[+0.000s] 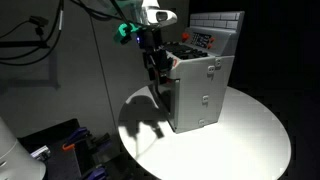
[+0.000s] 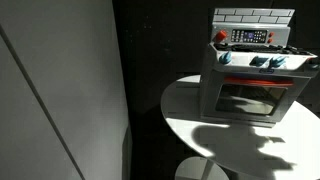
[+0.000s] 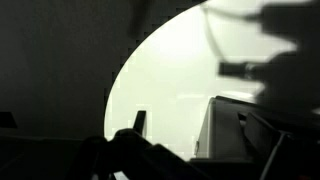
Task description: Press the top right orange button on the stove
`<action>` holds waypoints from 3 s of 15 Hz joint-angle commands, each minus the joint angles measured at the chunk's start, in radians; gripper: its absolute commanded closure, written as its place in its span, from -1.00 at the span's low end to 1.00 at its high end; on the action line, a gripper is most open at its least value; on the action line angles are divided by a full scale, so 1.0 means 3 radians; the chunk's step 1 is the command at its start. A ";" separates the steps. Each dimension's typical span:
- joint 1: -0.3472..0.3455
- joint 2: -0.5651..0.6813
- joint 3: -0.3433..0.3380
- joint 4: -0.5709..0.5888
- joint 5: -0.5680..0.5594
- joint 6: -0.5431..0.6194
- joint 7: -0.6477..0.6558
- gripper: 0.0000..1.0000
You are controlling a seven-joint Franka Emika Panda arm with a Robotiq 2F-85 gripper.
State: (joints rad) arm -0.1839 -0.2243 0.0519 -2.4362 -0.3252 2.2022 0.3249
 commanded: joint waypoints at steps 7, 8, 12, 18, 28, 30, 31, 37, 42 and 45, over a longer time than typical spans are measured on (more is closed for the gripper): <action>0.0119 -0.0054 -0.0086 -0.0025 0.0013 -0.0035 -0.0012 -1.00; 0.0139 -0.0075 -0.0089 -0.0034 0.0026 -0.0046 -0.0020 -1.00; 0.0234 -0.0207 -0.0090 -0.0049 0.0118 -0.0111 -0.0083 -1.00; 0.0287 -0.0465 -0.0072 0.0078 0.0243 -0.0178 -0.0034 -1.00; 0.0133 -0.0255 -0.0041 0.0570 0.0123 0.0270 0.0343 -1.00; 0.0164 -0.0343 -0.0057 0.0457 0.0175 0.0247 0.0242 -1.00; 0.0160 -0.0320 -0.0059 0.0481 0.0174 0.0264 0.0255 -1.00; 0.0096 -0.0207 -0.0028 0.0553 0.0053 0.0510 0.0486 -1.00; -0.0005 0.0015 0.0025 0.0690 -0.0122 0.0891 0.0921 -1.00; -0.0028 0.0193 0.0019 0.0838 -0.0255 0.1006 0.1175 -1.00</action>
State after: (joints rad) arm -0.1727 -0.2295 0.0461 -2.2554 -0.3575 2.4867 0.6010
